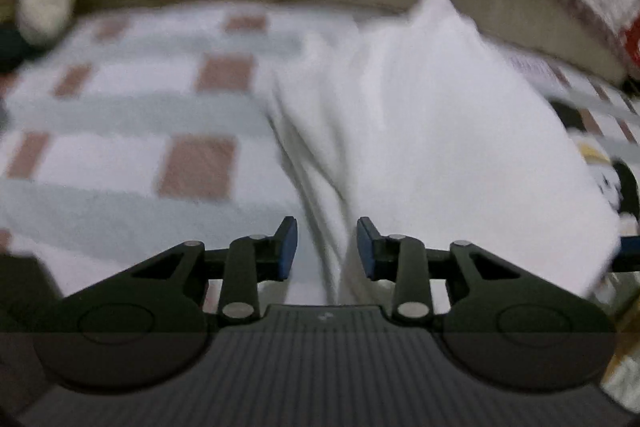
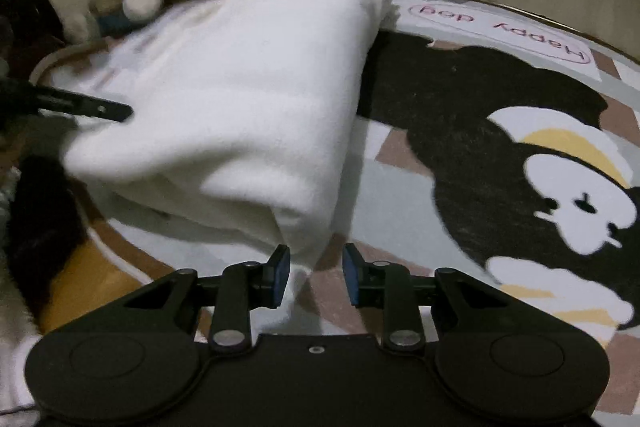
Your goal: Fold clothes
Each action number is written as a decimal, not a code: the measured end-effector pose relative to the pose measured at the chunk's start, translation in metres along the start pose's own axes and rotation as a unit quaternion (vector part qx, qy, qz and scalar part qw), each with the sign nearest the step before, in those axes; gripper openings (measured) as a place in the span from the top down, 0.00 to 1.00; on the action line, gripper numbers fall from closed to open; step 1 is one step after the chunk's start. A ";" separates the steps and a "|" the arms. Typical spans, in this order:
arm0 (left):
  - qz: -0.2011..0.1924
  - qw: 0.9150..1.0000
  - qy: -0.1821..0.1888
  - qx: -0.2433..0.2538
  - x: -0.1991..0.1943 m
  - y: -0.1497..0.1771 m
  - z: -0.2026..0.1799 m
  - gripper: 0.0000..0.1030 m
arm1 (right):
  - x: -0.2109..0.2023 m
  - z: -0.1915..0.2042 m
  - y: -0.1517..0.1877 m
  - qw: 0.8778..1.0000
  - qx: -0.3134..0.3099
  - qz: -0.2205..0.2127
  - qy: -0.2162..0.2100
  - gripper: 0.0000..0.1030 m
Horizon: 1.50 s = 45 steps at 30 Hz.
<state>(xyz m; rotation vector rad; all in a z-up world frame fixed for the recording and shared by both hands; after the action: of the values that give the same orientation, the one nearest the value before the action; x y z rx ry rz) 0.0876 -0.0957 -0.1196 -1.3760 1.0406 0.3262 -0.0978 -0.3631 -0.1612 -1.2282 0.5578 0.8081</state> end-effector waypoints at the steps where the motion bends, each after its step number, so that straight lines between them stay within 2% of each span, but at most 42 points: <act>1: -0.021 1.000 0.004 -0.012 0.000 -0.011 0.005 0.68 | -0.011 -0.005 -0.010 1.000 0.017 -0.020 -0.014 0.66; 4: -0.067 0.996 0.035 -0.056 0.008 -0.045 0.018 0.67 | -0.032 -0.021 -0.045 0.994 0.076 -0.073 -0.037 0.57; 5: -0.070 0.995 0.038 -0.062 0.015 -0.053 0.021 0.67 | -0.029 -0.025 -0.058 0.993 0.084 -0.075 -0.040 0.56; 7: -0.073 0.995 0.039 -0.061 0.035 -0.069 0.023 0.65 | -0.015 -0.031 -0.081 0.993 0.084 -0.066 -0.039 0.56; 11: -0.075 0.995 0.039 -0.057 0.054 -0.075 0.027 0.65 | 0.036 -0.027 -0.129 1.000 0.010 -0.021 0.005 0.55; 13: -0.078 0.995 0.036 -0.058 0.059 -0.078 0.031 0.78 | 0.057 -0.018 -0.150 1.000 -0.015 -0.012 0.012 0.54; 14: -0.080 0.995 0.035 -0.058 0.062 -0.079 0.033 0.96 | 0.066 -0.014 -0.160 1.000 -0.019 -0.009 0.011 0.49; 16: -0.083 0.994 0.032 -0.059 0.067 -0.081 0.036 0.97 | 0.082 -0.007 -0.179 0.999 -0.032 -0.008 0.019 0.46; 21: -0.092 0.994 0.025 -0.062 0.080 -0.086 0.045 0.97 | 0.113 -0.006 -0.187 0.995 -0.079 0.010 0.065 0.41; 22: -0.093 0.993 0.025 -0.064 0.082 -0.087 0.047 0.97 | 0.115 -0.008 -0.184 0.995 -0.071 0.010 0.062 0.38; 25: -0.078 0.990 0.060 -0.106 0.079 -0.079 0.052 0.96 | 0.118 -0.017 -0.177 0.998 -0.032 0.006 0.050 0.34; 29: -0.057 0.980 0.106 -0.161 0.074 -0.069 0.058 0.87 | 0.117 -0.031 -0.168 0.999 0.043 -0.002 0.020 0.33; 33: -0.037 0.964 0.151 -0.215 0.069 -0.059 0.064 0.76 | 0.105 -0.045 -0.147 0.989 0.142 0.015 -0.043 0.30; 34: -0.032 0.959 0.162 -0.229 0.067 -0.057 0.066 0.75 | 0.102 -0.047 -0.142 0.987 0.149 0.031 -0.048 0.25; 36: -0.021 0.949 0.185 -0.255 0.064 -0.053 0.069 0.73 | 0.089 -0.049 -0.143 0.991 0.117 0.044 -0.048 0.24; 38: -0.011 0.939 0.204 -0.278 0.061 -0.049 0.072 0.64 | 0.076 -0.049 -0.148 0.995 0.082 0.047 -0.039 0.24; 39: -0.008 0.946 0.194 -0.261 0.064 -0.047 0.067 0.58 | 0.071 -0.049 -0.149 0.995 0.076 0.049 -0.035 0.24; 43: 0.004 0.969 0.153 -0.192 0.072 -0.038 0.048 0.58 | 0.062 -0.049 -0.147 0.994 0.097 0.037 -0.040 0.24; 44: 0.007 0.974 0.142 -0.175 0.074 -0.036 0.043 0.74 | 0.062 -0.047 -0.146 0.992 0.113 0.028 -0.053 0.24; 45: 0.010 0.979 0.132 -0.157 0.076 -0.034 0.039 0.94 | 0.062 -0.046 -0.143 0.988 0.132 0.023 -0.071 0.24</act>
<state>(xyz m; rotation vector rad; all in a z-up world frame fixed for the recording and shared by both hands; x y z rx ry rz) 0.1695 -0.0968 -0.1610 -1.7288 1.2598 0.3386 0.0555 -0.4105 -0.1348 -0.9114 0.5593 0.8253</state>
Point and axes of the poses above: each gripper's, at about its wrist camera, not at the fingertips, and x roughly the way its jaws point, z to its left, y to its underside, the point moved 9 cm from there along x, roughly the way its jaws point, and after that the axes turned 5 degrees about -x, right-handed, at the moved point
